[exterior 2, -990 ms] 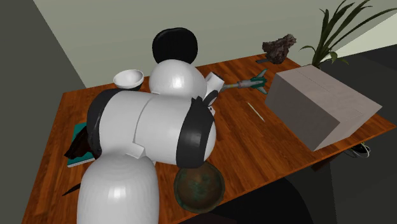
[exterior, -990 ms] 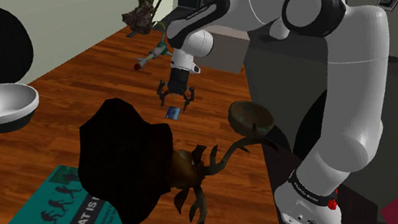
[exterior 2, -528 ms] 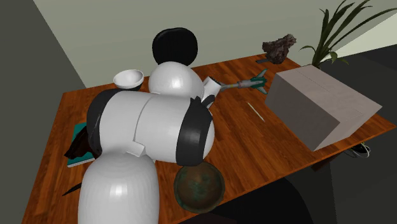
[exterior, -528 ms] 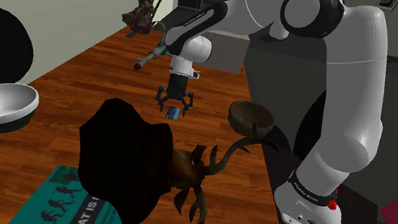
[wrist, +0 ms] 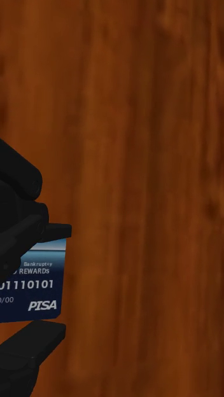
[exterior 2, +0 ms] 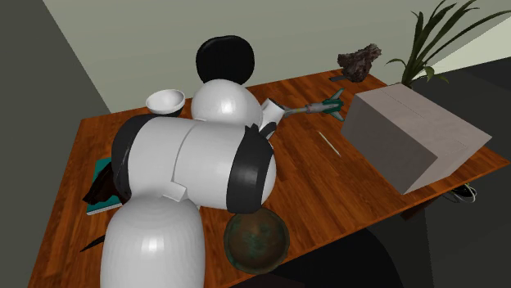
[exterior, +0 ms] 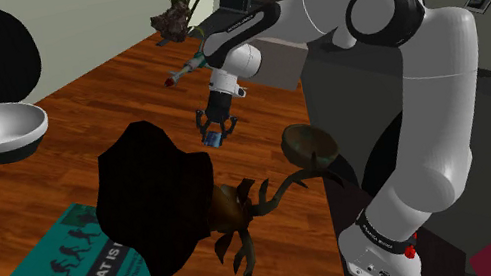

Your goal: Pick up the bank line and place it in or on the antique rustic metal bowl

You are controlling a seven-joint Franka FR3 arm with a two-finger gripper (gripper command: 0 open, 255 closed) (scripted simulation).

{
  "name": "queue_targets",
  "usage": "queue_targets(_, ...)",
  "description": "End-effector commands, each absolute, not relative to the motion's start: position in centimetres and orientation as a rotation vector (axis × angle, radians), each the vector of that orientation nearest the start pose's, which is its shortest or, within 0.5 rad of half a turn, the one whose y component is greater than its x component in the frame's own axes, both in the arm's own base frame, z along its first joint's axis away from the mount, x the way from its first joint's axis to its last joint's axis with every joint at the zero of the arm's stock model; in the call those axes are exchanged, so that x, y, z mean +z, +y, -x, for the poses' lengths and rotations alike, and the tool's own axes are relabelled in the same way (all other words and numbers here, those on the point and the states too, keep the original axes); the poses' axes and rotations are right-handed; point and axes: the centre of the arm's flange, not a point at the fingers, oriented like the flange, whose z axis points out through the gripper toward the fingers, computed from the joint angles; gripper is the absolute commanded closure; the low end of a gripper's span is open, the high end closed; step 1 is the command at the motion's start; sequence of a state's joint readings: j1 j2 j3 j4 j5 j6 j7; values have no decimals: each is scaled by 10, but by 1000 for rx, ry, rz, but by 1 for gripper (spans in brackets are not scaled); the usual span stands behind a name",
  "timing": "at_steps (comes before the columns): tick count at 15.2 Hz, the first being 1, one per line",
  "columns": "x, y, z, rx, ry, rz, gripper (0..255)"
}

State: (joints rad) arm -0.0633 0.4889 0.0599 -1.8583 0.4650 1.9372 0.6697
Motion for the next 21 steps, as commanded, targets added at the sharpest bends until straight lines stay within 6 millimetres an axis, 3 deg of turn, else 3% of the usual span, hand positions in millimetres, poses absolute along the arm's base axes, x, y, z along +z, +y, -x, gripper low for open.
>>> queue_targets(1,236,27,-596,743,1253,2482,255)
queue_targets(7,236,27,-596,743,1253,2482,255)
queue_targets(21,310,27,-596,743,1253,2482,255)
